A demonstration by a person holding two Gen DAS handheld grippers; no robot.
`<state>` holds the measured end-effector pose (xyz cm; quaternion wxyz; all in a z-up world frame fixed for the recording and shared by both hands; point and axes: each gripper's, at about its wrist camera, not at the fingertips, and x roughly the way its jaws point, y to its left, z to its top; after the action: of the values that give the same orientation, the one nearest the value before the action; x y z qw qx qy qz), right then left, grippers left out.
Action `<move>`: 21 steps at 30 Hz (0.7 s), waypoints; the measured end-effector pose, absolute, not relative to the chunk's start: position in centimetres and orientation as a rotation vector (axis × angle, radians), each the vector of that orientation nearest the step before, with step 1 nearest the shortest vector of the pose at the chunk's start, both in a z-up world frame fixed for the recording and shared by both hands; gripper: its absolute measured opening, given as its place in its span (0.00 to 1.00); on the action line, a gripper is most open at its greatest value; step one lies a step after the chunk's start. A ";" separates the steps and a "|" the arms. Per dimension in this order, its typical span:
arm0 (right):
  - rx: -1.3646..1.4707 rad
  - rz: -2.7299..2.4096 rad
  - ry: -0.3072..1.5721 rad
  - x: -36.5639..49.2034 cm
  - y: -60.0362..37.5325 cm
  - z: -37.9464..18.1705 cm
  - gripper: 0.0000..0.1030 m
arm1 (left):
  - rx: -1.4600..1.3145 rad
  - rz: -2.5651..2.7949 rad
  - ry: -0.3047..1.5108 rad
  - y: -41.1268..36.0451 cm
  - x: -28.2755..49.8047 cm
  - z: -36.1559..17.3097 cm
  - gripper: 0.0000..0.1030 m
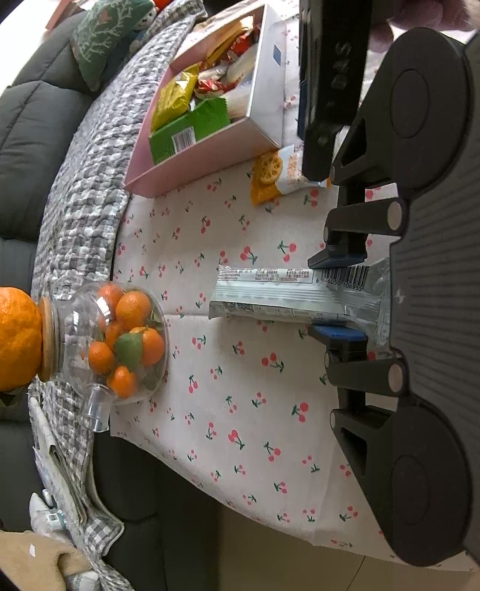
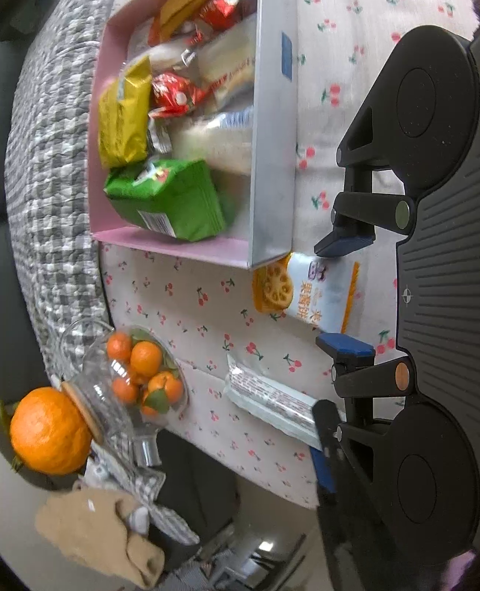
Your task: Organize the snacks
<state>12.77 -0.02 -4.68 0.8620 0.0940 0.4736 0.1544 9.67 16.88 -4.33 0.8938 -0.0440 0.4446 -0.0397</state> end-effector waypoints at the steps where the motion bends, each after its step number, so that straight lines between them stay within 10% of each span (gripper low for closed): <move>1: 0.184 0.313 0.978 12.8 0.4 -4.7 0.45 | -0.090 -0.081 0.925 16.9 9.7 -4.4 0.28; 5: 0.134 0.275 0.941 12.7 1.7 -4.9 0.43 | -0.087 -0.079 0.929 17.1 9.6 -4.5 0.28; 15: 0.125 0.298 0.977 12.1 0.0 -4.9 0.00 | -0.088 -0.083 0.935 17.0 9.4 -4.4 0.28; 21: 0.151 0.333 1.015 10.9 -2.7 -4.7 0.00 | -0.105 -0.093 0.946 17.0 9.2 -4.4 0.28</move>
<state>10.87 -2.72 -4.68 0.8581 0.0718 0.4831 0.1584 9.23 16.99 -4.43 0.8879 -0.0507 0.4550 -0.0448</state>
